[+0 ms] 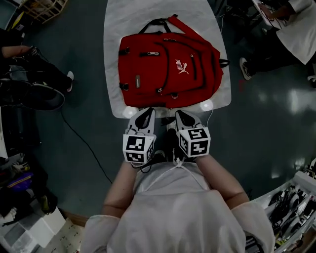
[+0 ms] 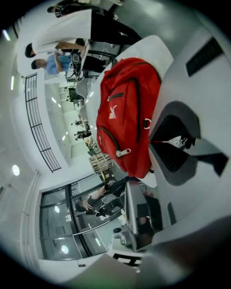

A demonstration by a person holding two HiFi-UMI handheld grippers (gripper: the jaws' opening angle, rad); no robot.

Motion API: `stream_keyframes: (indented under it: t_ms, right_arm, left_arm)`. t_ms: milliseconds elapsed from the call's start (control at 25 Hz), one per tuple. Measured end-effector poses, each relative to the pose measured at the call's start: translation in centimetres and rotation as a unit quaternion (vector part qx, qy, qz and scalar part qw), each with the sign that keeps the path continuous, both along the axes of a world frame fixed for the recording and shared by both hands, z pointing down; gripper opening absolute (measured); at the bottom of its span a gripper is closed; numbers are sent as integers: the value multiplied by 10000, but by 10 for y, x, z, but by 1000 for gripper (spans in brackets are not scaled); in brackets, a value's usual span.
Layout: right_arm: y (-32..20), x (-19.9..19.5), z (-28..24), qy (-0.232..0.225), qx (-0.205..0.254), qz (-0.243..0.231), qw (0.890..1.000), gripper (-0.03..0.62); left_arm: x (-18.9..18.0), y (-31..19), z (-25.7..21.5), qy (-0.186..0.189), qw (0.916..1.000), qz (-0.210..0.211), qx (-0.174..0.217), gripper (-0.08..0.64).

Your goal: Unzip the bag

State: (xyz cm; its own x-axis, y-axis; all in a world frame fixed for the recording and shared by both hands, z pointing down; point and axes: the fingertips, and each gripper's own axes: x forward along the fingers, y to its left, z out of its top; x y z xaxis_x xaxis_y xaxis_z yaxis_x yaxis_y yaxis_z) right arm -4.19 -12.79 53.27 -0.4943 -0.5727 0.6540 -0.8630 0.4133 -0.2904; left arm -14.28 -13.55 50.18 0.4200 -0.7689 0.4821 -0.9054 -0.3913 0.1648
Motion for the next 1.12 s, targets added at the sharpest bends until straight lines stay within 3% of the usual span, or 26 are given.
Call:
stream_keyframes:
  t_ms: [240, 360, 440, 520, 760, 920, 1040, 1120]
  right_arm:
    - [8, -13, 54, 2, -843, -220, 9962, 29]
    - [12, -18, 74, 71, -1196, -248, 9925, 34]
    - [15, -26, 85, 39, -1416, -299, 9895, 102]
    - [16, -31, 93, 52, -1560, -353, 9871, 114]
    - [12, -36, 109, 398, -1667, -203, 9850, 114]
    - [11, -33, 112, 796, -1490, -263, 9853, 112]
    - [9, -30, 112, 962, -1332, -488, 9852, 41]
    - [9, -29, 112, 945, -1320, -644, 9846, 37]
  left_arm:
    - [12, -14, 50, -246, 9994, 213, 63, 31]
    - [14, -20, 68, -196, 9994, 274, -1, 31]
    - [11, -24, 82, -166, 9995, 217, -162, 31]
    - [7, -27, 93, -178, 9991, 132, -349, 31]
    - [7, -25, 117, -68, 9972, -1, -742, 31]
    - [9, -27, 127, -285, 9951, -43, -941, 30]
    - [7, -28, 134, -227, 9912, -83, -1305, 29]
    - [6, -27, 137, -124, 9883, -96, -1517, 29]
